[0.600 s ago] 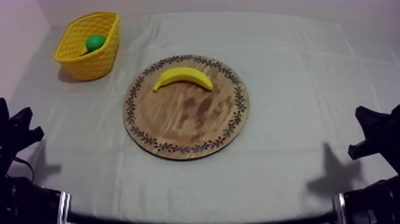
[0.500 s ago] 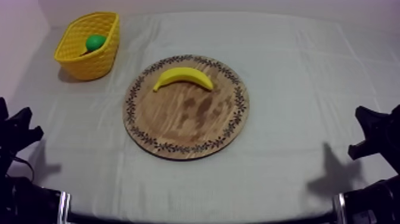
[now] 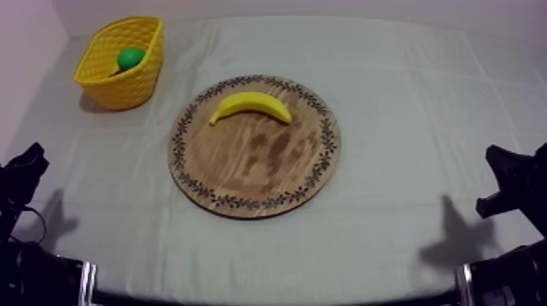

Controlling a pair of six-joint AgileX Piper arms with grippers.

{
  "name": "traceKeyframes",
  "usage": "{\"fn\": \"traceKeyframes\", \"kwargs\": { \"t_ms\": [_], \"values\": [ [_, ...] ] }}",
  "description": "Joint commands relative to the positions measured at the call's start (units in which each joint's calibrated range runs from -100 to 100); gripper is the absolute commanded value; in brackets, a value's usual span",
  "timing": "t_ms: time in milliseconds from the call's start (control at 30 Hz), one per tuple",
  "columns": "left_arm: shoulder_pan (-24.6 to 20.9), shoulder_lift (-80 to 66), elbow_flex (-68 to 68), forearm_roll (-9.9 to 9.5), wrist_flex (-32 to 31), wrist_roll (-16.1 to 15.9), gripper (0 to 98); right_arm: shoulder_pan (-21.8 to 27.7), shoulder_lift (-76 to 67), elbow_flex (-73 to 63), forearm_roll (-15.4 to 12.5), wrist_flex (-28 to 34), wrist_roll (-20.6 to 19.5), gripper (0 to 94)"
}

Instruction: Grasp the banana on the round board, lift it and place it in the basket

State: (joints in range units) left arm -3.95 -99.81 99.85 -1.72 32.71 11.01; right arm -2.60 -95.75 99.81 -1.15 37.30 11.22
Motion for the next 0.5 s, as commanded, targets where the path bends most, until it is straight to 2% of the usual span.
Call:
{"fn": "traceKeyframes", "kwargs": {
  "t_ms": [0, 233, 467],
  "values": [
    [0.1, 0.0, -0.4, 0.12, 0.9, -5.6, 0.2, 0.0, 0.0, 0.0, 0.0, 0.0, 0.0, 0.3],
    [0.5, 1.4, -2.8, 0.45, 4.4, -10.0, 0.0, 0.0, 0.0, 0.0, 0.0, 0.0, 0.0, 0.3],
    [1.4, 10.3, -14.6, 0.68, 7.5, -11.9, 0.0, 0.0, 0.0, 0.0, 0.0, 0.0, 0.0, 0.3]
  ]
}}
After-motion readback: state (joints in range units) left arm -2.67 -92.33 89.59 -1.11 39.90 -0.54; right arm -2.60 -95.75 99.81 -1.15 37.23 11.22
